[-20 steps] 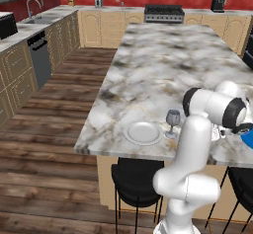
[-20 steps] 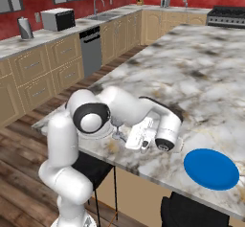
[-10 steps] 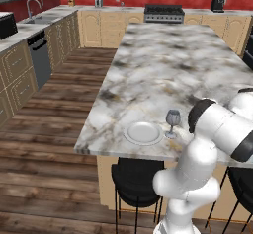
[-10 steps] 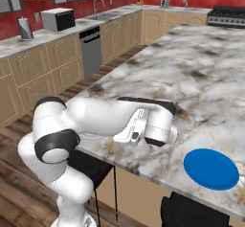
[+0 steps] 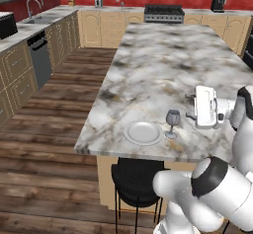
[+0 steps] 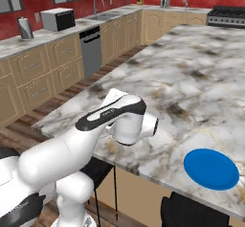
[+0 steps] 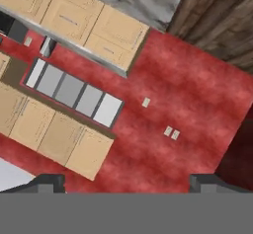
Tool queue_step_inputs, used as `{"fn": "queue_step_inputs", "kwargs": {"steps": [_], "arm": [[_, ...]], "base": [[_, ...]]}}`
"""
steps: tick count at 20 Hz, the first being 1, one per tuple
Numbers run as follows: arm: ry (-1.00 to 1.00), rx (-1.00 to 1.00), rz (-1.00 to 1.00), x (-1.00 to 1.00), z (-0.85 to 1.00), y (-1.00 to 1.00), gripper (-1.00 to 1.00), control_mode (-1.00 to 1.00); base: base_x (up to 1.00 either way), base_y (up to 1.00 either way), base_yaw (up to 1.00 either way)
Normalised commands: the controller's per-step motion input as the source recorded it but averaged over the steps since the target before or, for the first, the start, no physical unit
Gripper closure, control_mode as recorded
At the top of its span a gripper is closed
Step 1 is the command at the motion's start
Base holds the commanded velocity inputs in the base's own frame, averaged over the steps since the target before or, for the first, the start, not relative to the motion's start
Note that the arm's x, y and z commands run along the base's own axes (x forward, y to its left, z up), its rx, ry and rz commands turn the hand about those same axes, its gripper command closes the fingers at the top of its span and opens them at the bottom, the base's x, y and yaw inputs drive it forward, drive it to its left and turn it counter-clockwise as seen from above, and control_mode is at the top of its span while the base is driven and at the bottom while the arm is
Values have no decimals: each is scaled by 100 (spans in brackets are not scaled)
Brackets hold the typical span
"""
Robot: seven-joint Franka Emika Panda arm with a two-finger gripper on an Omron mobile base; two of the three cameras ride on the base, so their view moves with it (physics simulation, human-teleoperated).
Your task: Retrieve the wine glasses from the counter and place one next to each plate.
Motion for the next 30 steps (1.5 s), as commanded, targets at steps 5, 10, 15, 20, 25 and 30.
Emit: {"fn": "queue_step_inputs", "kwargs": {"steps": [5,10,15,20,25,30], "arm": [[-16,0,-5,-52,69,31,-100,100],[0,0,0,0,0,0,-100,100],[0,0,0,0,0,0,-100,100],[0,0,0,0,0,0,-100,100],[0,0,0,0,0,0,-100,100],[0,0,0,0,0,0,-100,100]], "base": [[-14,8,-1],[-98,52,-1],[-96,91,0],[14,100,-6],[81,100,-20],[100,100,-26]]}}
